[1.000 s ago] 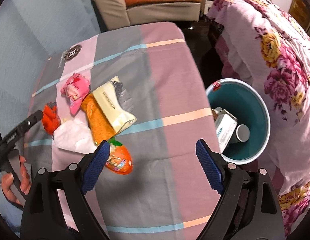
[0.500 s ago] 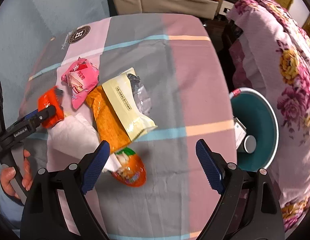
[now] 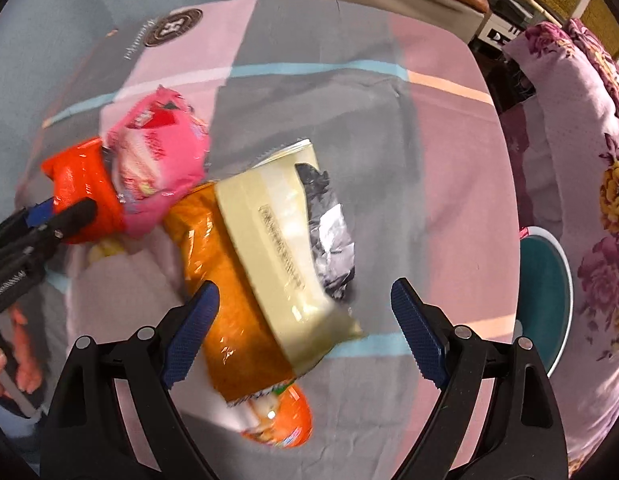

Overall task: Collect trash
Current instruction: 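Grasp the red snack bag with the left gripper while the right gripper reaches the chip bag, then carry the red bag over the bin and open the left gripper while the right gripper carries the chip bag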

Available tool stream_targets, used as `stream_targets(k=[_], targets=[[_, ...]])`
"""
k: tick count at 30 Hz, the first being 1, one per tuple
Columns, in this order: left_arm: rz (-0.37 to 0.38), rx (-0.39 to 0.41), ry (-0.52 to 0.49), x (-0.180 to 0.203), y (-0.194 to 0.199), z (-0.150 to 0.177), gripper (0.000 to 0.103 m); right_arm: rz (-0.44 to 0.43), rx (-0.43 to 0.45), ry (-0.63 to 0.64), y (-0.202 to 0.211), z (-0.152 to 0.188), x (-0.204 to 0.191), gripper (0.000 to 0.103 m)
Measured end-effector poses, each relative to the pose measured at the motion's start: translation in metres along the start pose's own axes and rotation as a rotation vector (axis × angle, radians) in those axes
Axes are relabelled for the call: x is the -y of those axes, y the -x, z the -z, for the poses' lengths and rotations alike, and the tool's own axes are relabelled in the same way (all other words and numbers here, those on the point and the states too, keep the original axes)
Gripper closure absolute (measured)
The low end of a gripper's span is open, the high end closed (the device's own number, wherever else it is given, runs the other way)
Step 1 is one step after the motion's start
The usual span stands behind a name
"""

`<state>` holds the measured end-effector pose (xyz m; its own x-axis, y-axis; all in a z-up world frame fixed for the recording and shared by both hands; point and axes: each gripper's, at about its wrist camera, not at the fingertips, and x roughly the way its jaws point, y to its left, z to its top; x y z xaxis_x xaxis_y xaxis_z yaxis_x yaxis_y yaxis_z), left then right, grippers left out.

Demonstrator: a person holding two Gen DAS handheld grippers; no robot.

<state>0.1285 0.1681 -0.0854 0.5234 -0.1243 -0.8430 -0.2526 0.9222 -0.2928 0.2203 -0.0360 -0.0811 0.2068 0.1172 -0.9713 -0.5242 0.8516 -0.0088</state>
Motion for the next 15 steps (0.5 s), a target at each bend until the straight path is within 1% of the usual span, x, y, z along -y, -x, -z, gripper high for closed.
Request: stream_targets(k=[1, 2, 3, 4, 8, 11, 15], targets=[[0.008, 0.002, -0.002, 0.000, 0.000, -0.001, 0.060, -0.002, -0.002, 0.000, -0.002, -0.001, 0.001, 0.019], [0.017, 0.001, -0.008, 0.000, -0.001, -0.001, 0.067, -0.007, -0.005, -0.004, -0.006, -0.003, 0.002, 0.018], [0.026, 0.003, -0.012, 0.001, -0.001, -0.002, 0.070, -0.012, -0.006, -0.008, -0.007, -0.004, 0.003, 0.016], [0.025, 0.007, -0.017, 0.002, -0.001, -0.003, 0.072, -0.021, -0.004, -0.016, -0.009, -0.005, 0.005, 0.016], [0.026, 0.013, -0.026, 0.003, 0.000, -0.003, 0.073, -0.074, -0.009, -0.030, -0.012, -0.007, 0.007, 0.016], [0.029, 0.010, -0.018, 0.000, 0.001, -0.002, 0.073, -0.131, -0.021, -0.022, -0.015, -0.006, 0.005, 0.015], [0.030, 0.006, -0.016, 0.000, 0.001, -0.001, 0.073, -0.138, -0.017, -0.009, -0.014, -0.006, 0.004, 0.015]])
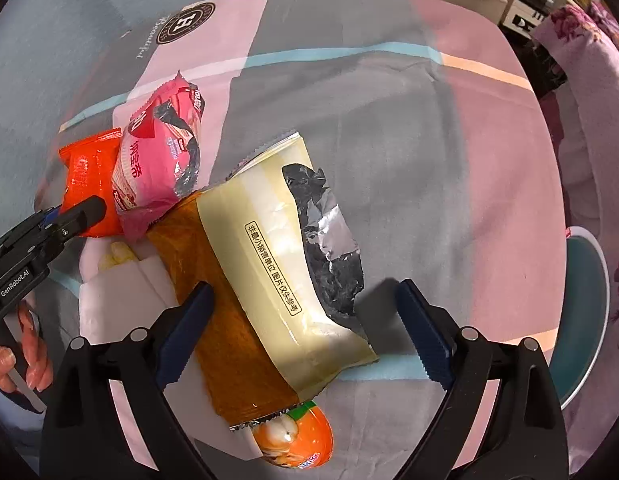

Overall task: Collect trash
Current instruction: 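Carry the red bag over the bin and open the left gripper while the right gripper carries the chip bag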

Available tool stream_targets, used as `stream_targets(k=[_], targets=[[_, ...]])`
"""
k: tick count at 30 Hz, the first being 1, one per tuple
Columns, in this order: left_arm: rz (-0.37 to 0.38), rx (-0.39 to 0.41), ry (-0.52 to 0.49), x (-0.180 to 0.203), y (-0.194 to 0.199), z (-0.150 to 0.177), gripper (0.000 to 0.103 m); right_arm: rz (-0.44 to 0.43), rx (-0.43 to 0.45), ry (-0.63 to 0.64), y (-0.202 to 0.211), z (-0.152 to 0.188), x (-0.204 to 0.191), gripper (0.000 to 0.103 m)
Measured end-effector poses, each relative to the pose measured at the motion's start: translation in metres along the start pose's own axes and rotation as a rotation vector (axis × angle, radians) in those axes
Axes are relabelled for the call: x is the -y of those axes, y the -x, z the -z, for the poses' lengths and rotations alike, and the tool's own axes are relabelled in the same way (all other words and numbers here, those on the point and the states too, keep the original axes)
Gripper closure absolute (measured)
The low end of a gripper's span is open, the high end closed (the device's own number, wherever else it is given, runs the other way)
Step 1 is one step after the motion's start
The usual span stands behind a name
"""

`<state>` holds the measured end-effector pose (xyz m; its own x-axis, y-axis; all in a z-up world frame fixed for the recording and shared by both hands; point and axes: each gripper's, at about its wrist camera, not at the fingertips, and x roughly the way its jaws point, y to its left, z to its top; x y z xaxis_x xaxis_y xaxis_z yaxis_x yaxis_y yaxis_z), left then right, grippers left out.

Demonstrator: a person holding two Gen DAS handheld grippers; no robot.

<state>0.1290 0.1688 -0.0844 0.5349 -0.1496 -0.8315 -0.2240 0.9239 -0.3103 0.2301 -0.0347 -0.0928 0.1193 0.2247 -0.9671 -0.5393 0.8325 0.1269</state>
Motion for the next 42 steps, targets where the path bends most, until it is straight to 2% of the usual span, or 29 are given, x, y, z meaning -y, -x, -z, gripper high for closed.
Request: stream_targets(k=[5, 9, 13, 16, 17, 19, 20, 22, 24, 32, 33, 34, 42], targets=[[0.005, -0.001, -0.001, 0.001, 0.000, 0.000, 0.073, -0.030, 0.023, 0.016, 0.016, 0.003, -0.005, 0.015], [0.009, -0.002, 0.001, 0.002, 0.000, 0.001, 0.073, 0.012, -0.015, 0.111, 0.006, 0.007, -0.022, 0.012], [0.008, -0.005, -0.003, 0.002, 0.000, 0.001, 0.073, 0.001, -0.041, 0.099, -0.005, 0.008, -0.023, 0.009], [0.006, -0.004, -0.006, 0.003, 0.000, 0.000, 0.073, 0.008, -0.020, 0.097, -0.006, 0.006, -0.023, 0.009], [0.006, 0.000, -0.004, 0.002, 0.001, 0.000, 0.073, 0.000, -0.010, 0.081, -0.005, 0.006, -0.023, 0.011], [0.000, 0.013, -0.001, 0.002, 0.004, 0.000, 0.073, -0.015, 0.010, 0.040, 0.000, 0.008, -0.018, 0.025], [0.000, 0.018, 0.002, 0.001, 0.005, -0.001, 0.073, -0.030, 0.019, 0.023, 0.004, 0.008, -0.014, 0.036], [0.000, 0.029, 0.009, -0.001, 0.010, -0.001, 0.073, -0.069, 0.033, -0.021, 0.011, 0.009, -0.006, 0.047], [0.001, 0.036, 0.012, -0.002, 0.014, -0.001, 0.073, -0.094, 0.051, -0.049, 0.017, 0.012, 0.001, 0.066], [-0.007, 0.087, 0.022, -0.004, 0.044, 0.000, 0.073, -0.088, 0.139, -0.103, 0.054, 0.032, 0.014, 0.070], [-0.006, 0.094, 0.023, -0.004, 0.049, 0.000, 0.073, -0.087, 0.148, -0.108, 0.055, 0.023, 0.023, 0.070], [-0.003, 0.104, 0.023, -0.003, 0.055, 0.000, 0.073, -0.087, 0.158, -0.115, 0.062, 0.028, 0.025, 0.070], [0.024, 0.154, -0.015, 0.023, 0.088, -0.002, 0.073, -0.075, 0.239, -0.167, 0.094, 0.048, 0.043, 0.070]])
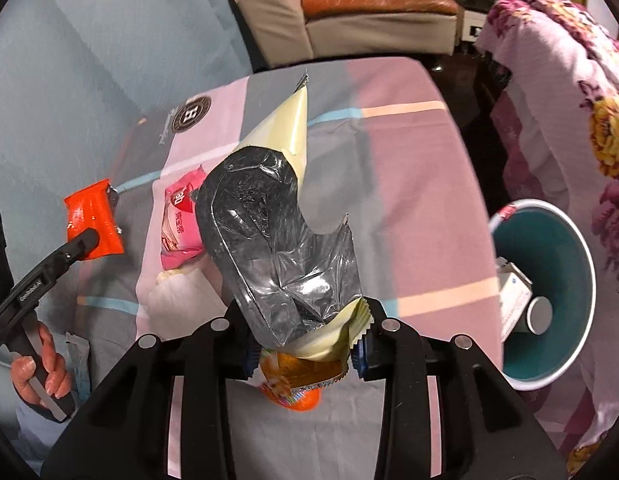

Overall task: Collect trash
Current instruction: 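Carry the red bag over the bin and open the left gripper while the right gripper carries the chip bag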

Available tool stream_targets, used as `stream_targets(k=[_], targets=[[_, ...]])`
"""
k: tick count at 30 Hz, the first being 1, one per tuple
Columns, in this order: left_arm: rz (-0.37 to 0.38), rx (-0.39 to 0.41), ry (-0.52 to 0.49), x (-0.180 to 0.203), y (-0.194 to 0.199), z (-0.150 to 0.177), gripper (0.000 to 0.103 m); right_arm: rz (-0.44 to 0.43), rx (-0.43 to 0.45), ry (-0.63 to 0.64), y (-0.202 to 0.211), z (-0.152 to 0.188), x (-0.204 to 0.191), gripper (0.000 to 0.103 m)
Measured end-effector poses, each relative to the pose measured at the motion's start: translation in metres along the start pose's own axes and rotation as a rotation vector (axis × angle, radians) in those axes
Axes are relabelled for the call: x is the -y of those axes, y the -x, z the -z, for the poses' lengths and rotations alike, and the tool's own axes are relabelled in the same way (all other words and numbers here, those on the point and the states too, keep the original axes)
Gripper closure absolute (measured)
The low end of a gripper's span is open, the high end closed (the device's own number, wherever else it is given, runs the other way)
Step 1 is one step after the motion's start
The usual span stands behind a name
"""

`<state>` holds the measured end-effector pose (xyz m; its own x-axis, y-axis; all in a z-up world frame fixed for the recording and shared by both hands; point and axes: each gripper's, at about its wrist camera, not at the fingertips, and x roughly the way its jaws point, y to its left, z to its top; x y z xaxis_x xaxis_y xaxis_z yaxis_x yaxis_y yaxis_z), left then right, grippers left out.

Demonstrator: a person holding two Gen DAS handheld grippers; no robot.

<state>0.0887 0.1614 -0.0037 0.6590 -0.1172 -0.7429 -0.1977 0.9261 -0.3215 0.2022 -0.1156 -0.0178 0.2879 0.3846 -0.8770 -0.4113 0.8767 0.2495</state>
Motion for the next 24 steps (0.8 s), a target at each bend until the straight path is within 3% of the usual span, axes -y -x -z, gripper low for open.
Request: stream_targets(k=[5, 24], targets=[[0.049, -0.031, -0.075, 0.043, -0.007, 0.001, 0.073, 0.011, 0.052, -0.070, 0.026, 0.009, 0.029, 0.070], [0.193, -0.186, -0.370, 0.242, -0.091, 0.023, 0.073, 0.081, 0.218, -0.332, 0.101, 0.063, 0.162, 0.069]])
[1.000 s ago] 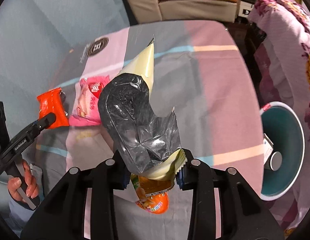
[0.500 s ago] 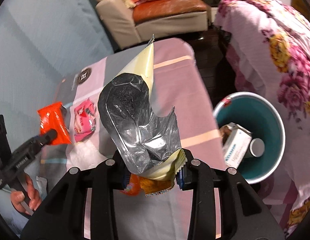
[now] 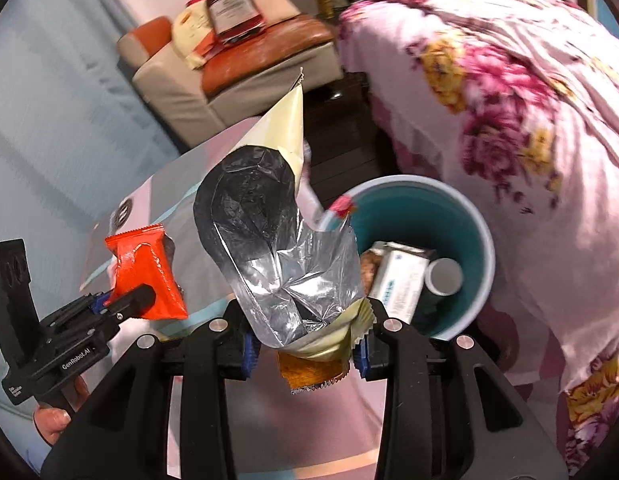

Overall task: Collect trash
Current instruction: 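Carry the red bag over the bin and open the left gripper while the right gripper carries the chip bag, then open the right gripper to drop the yellow-orange chip bag into the bin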

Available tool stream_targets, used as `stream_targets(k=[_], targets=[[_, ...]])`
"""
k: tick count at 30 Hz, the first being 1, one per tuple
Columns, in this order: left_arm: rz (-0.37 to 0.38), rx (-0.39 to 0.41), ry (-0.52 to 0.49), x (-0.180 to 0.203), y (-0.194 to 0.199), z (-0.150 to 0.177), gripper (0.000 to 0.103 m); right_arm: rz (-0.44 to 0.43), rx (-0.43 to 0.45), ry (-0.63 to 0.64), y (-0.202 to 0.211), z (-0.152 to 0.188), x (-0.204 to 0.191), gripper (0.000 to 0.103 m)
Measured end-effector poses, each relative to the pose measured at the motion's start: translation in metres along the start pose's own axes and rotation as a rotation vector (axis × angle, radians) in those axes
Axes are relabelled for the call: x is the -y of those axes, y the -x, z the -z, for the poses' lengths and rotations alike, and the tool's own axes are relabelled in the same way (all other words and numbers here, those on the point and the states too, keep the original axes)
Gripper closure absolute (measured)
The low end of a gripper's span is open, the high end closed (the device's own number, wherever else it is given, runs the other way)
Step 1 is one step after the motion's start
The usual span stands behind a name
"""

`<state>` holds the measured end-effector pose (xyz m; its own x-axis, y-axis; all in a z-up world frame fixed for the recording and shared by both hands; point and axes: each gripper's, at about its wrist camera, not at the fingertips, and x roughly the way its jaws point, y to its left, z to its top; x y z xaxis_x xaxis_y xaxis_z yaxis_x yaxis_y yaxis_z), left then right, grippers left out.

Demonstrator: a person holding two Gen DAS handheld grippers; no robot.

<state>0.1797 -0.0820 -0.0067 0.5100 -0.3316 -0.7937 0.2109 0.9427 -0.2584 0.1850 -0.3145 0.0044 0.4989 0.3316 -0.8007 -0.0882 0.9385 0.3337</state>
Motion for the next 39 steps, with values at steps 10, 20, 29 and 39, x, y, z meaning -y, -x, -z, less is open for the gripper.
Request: stream_targets(k=[10, 20, 29, 39], targets=[[0.031, -0.069, -0.096, 0.067, -0.054, -0.019, 0.073, 0.039, 0.015, -0.103, 0.007, -0.003, 0.071, 0.068], [0.030, -0.118, -0.137, 0.100, -0.096, -0.030, 0.070, 0.066, -0.001, -0.149, -0.001, -0.004, 0.106, 0.068], [0.002, -0.128, -0.106, 0.092, -0.107, -0.029, 0.030, 0.076, -0.022, -0.159, -0.011, -0.005, 0.113, 0.067], [-0.021, -0.118, -0.049, 0.067, -0.096, -0.020, 0.015, 0.091, -0.052, -0.141, -0.026, -0.007, 0.105, 0.064]])
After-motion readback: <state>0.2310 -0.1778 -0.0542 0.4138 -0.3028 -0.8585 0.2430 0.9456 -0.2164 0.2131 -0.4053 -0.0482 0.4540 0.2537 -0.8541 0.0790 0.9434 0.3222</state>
